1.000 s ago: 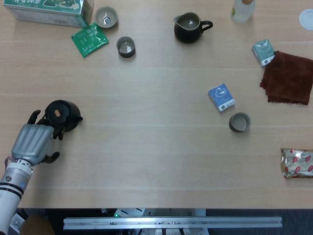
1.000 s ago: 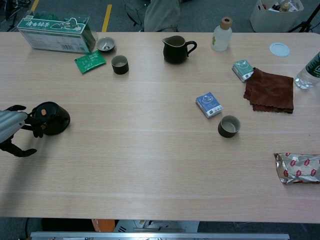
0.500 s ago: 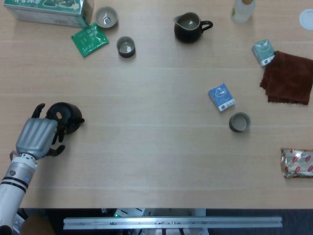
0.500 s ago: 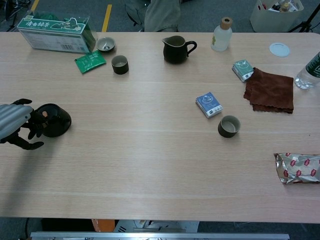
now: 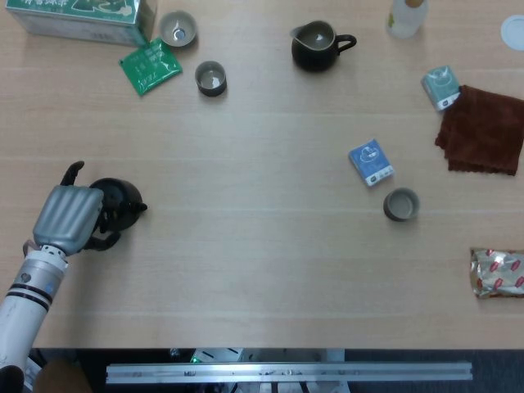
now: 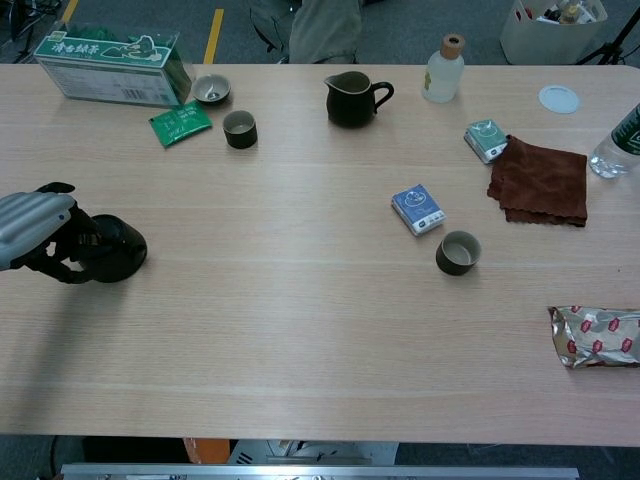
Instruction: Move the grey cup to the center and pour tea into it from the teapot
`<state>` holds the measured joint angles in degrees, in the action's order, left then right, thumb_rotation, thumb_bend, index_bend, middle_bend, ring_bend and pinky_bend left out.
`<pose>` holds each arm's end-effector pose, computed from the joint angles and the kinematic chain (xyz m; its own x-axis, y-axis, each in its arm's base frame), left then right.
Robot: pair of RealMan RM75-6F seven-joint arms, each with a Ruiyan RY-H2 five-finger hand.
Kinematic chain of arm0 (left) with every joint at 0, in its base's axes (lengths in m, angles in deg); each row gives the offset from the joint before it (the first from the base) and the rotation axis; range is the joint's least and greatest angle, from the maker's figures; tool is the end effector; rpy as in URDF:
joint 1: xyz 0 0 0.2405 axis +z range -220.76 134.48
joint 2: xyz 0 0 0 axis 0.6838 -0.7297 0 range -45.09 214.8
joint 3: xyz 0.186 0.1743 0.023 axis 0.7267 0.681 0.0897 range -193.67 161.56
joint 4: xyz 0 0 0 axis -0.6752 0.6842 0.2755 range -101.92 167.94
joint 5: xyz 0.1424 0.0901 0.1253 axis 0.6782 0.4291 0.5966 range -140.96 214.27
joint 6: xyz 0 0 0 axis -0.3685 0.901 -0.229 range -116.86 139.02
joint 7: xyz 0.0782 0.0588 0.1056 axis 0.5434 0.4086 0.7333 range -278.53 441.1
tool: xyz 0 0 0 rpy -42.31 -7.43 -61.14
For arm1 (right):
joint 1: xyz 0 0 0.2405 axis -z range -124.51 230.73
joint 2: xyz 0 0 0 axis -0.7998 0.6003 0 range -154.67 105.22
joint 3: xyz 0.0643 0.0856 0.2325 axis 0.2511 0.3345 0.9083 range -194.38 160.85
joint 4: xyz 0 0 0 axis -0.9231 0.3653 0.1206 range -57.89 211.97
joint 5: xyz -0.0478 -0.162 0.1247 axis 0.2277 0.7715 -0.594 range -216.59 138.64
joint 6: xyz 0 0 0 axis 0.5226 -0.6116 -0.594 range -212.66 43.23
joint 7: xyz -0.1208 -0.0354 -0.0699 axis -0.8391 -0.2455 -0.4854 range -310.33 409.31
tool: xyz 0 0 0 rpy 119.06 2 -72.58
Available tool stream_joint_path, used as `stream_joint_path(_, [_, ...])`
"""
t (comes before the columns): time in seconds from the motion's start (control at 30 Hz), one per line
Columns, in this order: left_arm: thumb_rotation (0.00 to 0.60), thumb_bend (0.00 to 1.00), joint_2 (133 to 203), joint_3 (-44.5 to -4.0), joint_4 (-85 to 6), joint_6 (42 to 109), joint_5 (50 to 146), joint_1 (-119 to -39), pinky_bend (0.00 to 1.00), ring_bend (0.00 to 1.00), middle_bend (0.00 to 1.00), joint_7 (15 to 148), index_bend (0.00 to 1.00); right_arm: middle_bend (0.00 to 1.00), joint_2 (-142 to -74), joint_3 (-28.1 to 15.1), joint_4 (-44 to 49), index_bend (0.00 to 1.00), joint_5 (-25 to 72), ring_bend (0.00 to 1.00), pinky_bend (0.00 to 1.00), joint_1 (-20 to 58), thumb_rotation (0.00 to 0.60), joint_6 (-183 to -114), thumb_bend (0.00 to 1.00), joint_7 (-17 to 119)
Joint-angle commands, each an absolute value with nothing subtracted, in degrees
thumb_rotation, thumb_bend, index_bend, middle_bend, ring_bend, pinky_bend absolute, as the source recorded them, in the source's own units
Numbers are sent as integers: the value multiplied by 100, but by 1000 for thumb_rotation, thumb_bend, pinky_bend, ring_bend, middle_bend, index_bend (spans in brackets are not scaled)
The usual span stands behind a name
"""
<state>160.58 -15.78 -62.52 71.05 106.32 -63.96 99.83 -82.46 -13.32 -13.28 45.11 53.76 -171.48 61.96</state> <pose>-0.2711 0.2266 0.0308 0.4382 0.4320 0.7883 0.8967 -0.1491 -0.4168 -0.3413 -0.1520 0.2075 0.3292 0.0223 0.9440 -0.9393 0.1100 0.3249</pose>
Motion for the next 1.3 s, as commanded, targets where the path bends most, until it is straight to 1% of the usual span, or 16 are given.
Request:
stream_joint_path(0.03, [449,218,16035,-1609,-6278,7130,10617,-6411,52,657,873,9960,815,220,-8247,-1320,-1329,196,4501,87,121,5376,600,-17152,202,6200])
stream_joint_path(0.1, [371,201,16013,-1635,-6300,7155,10610,-6419,52,667,885,9932,832,220,-8249,-1309,-1328,196,4489,87,121,5374,600,-17150,202,6196])
stream_joint_path(0.17, [332,186,15987,-1661,-6321,7171,10599,-6426,53,676,895,9885,843,220,-8254,-1304,-1326,196,4480,87,121,5371,600,-17140,202,6188])
stream_joint_path(0.23, [273,172,15957,-1678,-6344,7172,10577,-6433,53,680,902,9851,851,220,-8259,-1299,-1326,196,4474,87,121,5366,600,-17131,202,6185])
stream_joint_path(0.27, [227,164,15943,-1686,-6358,7172,10567,-6435,52,682,904,9828,854,220,-8260,-1298,-1326,196,4473,87,121,5365,600,-17126,202,6184])
stream_joint_path(0.3, [194,160,15929,-1702,-6374,7176,10547,-6435,52,684,905,9789,855,220,-8261,-1294,-1326,196,4471,87,121,5362,600,-17122,202,6184])
stream_joint_path(0.37, [140,153,15916,-1727,-6389,7183,10519,-6434,52,688,908,9725,859,220,-8263,-1288,-1324,196,4466,87,121,5359,600,-17118,202,6185])
stream_joint_path(0.57, [27,152,15920,-1813,-6409,7274,10394,-6416,52,725,950,9624,906,220,-8264,-1276,-1331,196,4462,87,121,5349,600,-17105,202,6175])
stream_joint_path(0.63, [41,152,15941,-1860,-6414,7358,10339,-6402,52,743,969,9636,927,220,-8263,-1272,-1339,196,4465,87,121,5347,600,-17108,202,6171])
stream_joint_path(0.7, [74,152,15972,-1902,-6409,7486,10328,-6379,52,765,990,9670,950,220,-8260,-1270,-1346,196,4464,87,121,5349,600,-17110,203,6168])
stream_joint_path(0.73, [80,152,15988,-1924,-6409,7547,10321,-6364,53,773,995,9677,958,220,-8260,-1270,-1349,196,4462,87,121,5349,600,-17107,202,6165])
stream_joint_path(0.8, [83,152,16019,-1960,-6408,7653,10322,-6342,52,787,1000,9683,973,220,-8259,-1270,-1353,196,4462,87,121,5350,600,-17106,202,6163])
stream_joint_path(0.97, [116,153,16071,-2059,-6412,7839,10267,-6318,52,813,1000,9729,997,220,-8259,-1265,-1366,196,4467,87,121,5350,600,-17114,203,6152])
stream_joint_path(1.13, [121,174,16132,-2151,-6379,8004,10256,-6302,53,828,1000,9739,1000,220,-8249,-1263,-1391,196,4495,87,121,5346,600,-17127,202,6131])
stream_joint_path(1.3, [181,203,16183,-2224,-6369,8170,10275,-6281,55,841,1000,9758,1000,220,-8240,-1277,-1421,196,4552,87,121,5343,600,-17146,202,6104])
